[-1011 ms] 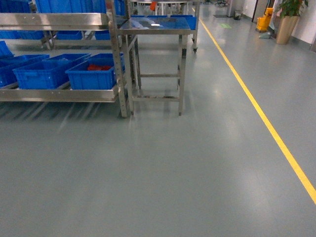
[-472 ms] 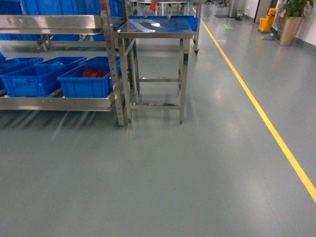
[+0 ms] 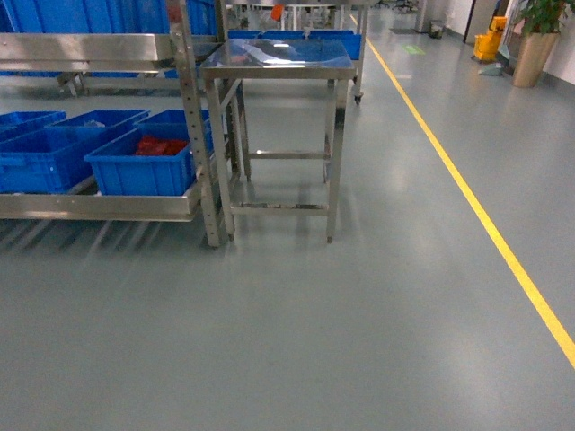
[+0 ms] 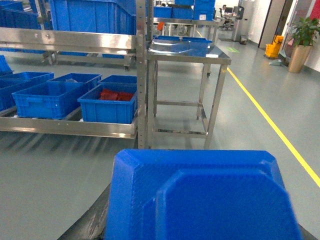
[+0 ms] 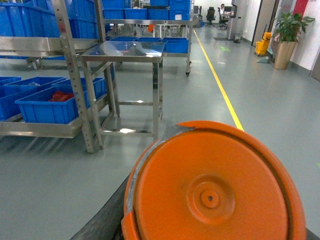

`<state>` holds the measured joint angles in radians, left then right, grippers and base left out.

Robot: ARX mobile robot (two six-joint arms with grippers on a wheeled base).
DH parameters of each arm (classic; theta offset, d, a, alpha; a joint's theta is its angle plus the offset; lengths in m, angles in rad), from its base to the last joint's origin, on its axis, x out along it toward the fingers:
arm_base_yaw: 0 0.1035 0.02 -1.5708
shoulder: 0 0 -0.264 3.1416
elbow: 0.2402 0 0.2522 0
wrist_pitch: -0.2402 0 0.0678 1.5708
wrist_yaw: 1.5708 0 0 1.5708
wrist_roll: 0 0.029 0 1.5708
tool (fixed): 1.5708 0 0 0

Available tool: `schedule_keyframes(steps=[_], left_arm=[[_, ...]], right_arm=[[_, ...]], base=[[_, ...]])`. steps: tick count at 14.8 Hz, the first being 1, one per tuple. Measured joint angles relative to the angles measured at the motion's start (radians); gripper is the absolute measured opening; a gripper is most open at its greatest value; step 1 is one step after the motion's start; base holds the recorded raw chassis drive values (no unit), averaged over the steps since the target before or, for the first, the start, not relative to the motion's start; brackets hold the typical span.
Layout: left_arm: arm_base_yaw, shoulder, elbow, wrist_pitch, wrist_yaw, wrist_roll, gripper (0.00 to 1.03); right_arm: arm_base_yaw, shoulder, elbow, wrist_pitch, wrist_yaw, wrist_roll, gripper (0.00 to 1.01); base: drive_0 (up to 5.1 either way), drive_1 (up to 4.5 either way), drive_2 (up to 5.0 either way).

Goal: Sort blue parts and orange caps into right shelf containers

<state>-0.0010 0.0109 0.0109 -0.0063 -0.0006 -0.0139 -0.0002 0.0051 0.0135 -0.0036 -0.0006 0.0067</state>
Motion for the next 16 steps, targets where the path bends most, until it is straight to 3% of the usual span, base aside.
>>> schedule_keyframes(steps=[16], left_arm=[[0.000, 0.000, 0.000, 0.000, 0.000, 0.000, 0.43]], right_arm=[[0.000, 0.000, 0.000, -0.003, 0.000, 0.000, 0.44]], base=[[0.1, 4.25, -4.1]])
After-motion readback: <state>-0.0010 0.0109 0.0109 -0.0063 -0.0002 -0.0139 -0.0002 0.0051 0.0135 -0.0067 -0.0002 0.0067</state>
